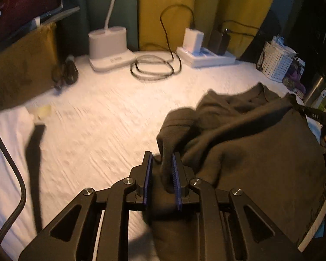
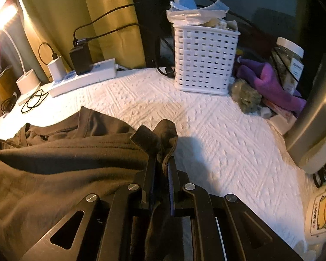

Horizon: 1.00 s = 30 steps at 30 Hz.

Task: Fold small clothes

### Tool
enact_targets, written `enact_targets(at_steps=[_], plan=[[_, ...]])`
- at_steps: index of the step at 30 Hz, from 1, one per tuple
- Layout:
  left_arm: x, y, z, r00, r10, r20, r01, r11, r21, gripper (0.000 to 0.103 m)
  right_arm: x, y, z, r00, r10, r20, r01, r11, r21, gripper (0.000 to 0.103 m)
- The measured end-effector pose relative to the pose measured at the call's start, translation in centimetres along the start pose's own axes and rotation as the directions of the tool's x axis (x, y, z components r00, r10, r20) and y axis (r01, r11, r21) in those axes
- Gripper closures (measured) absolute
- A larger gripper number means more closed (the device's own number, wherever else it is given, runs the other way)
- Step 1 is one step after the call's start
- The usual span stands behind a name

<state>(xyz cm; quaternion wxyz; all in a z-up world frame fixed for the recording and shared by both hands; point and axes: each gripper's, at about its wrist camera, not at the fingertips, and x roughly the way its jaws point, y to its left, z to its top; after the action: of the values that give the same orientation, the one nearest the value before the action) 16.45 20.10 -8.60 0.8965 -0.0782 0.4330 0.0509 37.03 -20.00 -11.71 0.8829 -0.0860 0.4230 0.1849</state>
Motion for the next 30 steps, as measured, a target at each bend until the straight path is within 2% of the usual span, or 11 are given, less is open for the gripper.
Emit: enact_targets(at_steps=[2, 4, 8, 10, 11, 12, 15, 16, 18, 23, 30], plan=[[-0.3, 0.0, 0.9, 1.000, -0.013, 0.025, 0.012, 1.000, 0.025, 0.081, -0.3, -0.1, -0.1, 1.000, -0.010, 0.001, 0.010, 1.000, 0.008, 0.094], [0.2, -0.2, 1.6, 0.999, -0.031, 0.024, 0.030, 0.998, 0.054, 0.044, -0.7, -0.4, -0.3, 1.000, -0.024, 0.000, 0.024, 1.000, 0.020, 0.094], [3.0, -0.5, 2.2, 0.999, -0.029, -0.027, 0.031, 0.995, 0.094, 0.041, -1.3, -1.5, -0.6, 0.999, -0.046, 0.002, 0.046, 0.998, 0.049, 0.094], [4.0, -0.4, 2.3, 0.999, -0.029, -0.040, 0.033, 0.994, 0.106, 0.047, -1.6, -2.0, -0.5, 1.000, -0.028, 0.006, 0.028, 0.997, 0.067, 0.094], [4.1, -0.4, 2.3, 0.999, -0.035, -0.030, 0.038, 0.993, 0.109, 0.058, -1.8, -2.1, -0.3, 1.000, -0.007, 0.015, 0.006, 0.997, 0.072, 0.090], [4.2, -0.5, 2.4, 0.998, -0.050, -0.036, 0.054, 0.992, 0.115, 0.082, -1.9, -2.1, -0.1, 1.000, -0.002, 0.019, 0.000, 0.997, 0.072, 0.086], [3.7, -1.2, 2.7, 0.999, -0.048, 0.000, 0.048, 0.989, 0.142, 0.097, -1.8, -1.7, 1.0, 0.999, 0.007, 0.032, -0.008, 0.999, 0.046, 0.068], [3.4, -1.4, 2.8, 0.999, -0.043, 0.018, 0.040, 0.988, 0.148, 0.097, -1.6, -1.5, 1.4, 0.999, 0.011, 0.038, -0.012, 0.999, 0.042, 0.049], [2.4, -1.4, 3.3, 0.997, -0.035, 0.069, 0.026, 0.991, 0.131, 0.097, -0.9, -1.1, 2.2, 0.999, 0.020, 0.051, -0.021, 0.999, 0.033, 0.036], [2.7, -0.4, 4.1, 0.992, 0.043, 0.116, -0.054, 0.994, 0.092, 0.097, 2.3, -0.3, 2.9, 1.000, -0.022, 0.003, 0.022, 1.000, 0.003, 0.036], [4.2, 0.8, 3.4, 0.997, 0.069, 0.038, -0.070, 0.997, 0.020, 0.091, 1.5, -0.9, 2.3, 0.999, -0.038, -0.003, 0.038, 0.999, 0.017, 0.036]])
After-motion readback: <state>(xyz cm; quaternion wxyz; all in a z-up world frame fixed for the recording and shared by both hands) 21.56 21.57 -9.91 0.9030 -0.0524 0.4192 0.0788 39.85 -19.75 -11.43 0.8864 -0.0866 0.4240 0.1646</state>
